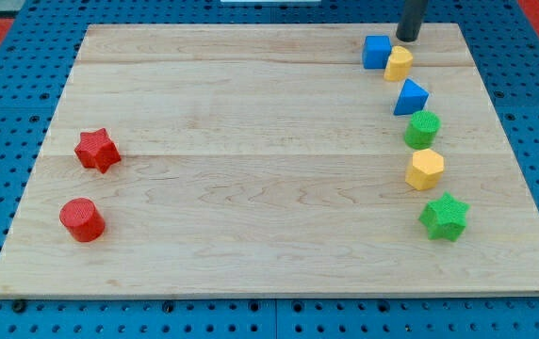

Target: Move the yellow heart into the blue triangle

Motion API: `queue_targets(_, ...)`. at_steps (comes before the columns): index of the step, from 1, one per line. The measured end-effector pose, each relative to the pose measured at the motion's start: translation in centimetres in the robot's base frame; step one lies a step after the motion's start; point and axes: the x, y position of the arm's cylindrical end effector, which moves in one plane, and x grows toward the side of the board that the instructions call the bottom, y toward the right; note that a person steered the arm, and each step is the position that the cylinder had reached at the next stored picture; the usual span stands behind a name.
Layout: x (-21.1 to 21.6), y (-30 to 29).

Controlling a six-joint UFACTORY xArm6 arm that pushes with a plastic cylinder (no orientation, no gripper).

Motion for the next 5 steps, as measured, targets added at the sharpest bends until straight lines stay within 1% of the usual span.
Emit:
queue_targets(1, 2.1, -2.5)
queue_targets(2, 2.4, -2.4)
queue_targets(3, 2.0, -0.5)
queue_targets(5, 5.1, -0.4)
